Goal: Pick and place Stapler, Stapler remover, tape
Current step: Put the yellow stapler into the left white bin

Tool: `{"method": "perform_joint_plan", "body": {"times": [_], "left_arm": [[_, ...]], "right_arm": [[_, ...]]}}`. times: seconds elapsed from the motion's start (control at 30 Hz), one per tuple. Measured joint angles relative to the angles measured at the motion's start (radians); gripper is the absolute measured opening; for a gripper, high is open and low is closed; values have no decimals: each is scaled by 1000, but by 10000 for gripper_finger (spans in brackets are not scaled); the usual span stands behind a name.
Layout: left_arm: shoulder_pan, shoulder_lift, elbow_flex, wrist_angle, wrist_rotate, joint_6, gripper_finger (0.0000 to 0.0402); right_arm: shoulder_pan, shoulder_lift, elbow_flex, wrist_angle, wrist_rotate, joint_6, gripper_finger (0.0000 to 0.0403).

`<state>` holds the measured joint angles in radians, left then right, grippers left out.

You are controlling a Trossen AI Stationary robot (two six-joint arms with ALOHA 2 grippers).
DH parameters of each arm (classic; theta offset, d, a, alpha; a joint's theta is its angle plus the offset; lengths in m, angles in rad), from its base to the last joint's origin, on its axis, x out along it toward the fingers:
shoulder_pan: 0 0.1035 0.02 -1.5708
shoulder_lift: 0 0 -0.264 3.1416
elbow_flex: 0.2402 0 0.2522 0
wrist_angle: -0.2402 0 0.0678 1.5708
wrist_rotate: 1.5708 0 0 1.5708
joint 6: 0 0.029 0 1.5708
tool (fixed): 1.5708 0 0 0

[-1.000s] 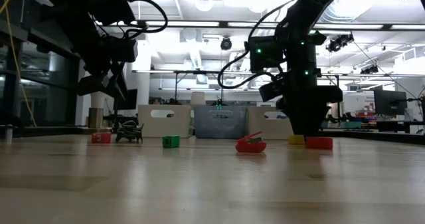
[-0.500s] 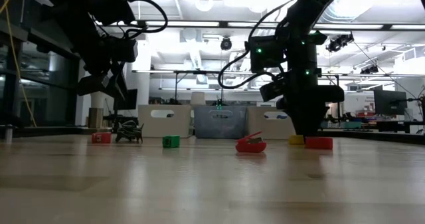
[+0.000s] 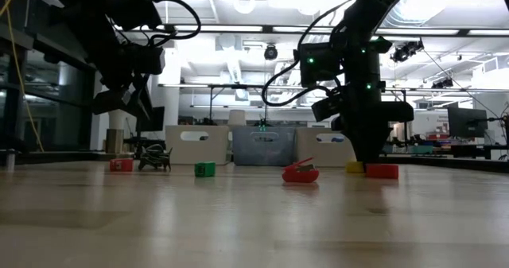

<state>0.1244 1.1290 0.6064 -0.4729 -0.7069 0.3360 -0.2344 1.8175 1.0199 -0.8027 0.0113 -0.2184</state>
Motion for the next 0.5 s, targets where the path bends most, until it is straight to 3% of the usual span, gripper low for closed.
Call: {"method": "perform_joint_plan", "body": {"times": [0.5], "left_arm": [[0,0,0,5,1,0,138]], "right_arm": [[0,-42,-8,66,2,0,45]]}}
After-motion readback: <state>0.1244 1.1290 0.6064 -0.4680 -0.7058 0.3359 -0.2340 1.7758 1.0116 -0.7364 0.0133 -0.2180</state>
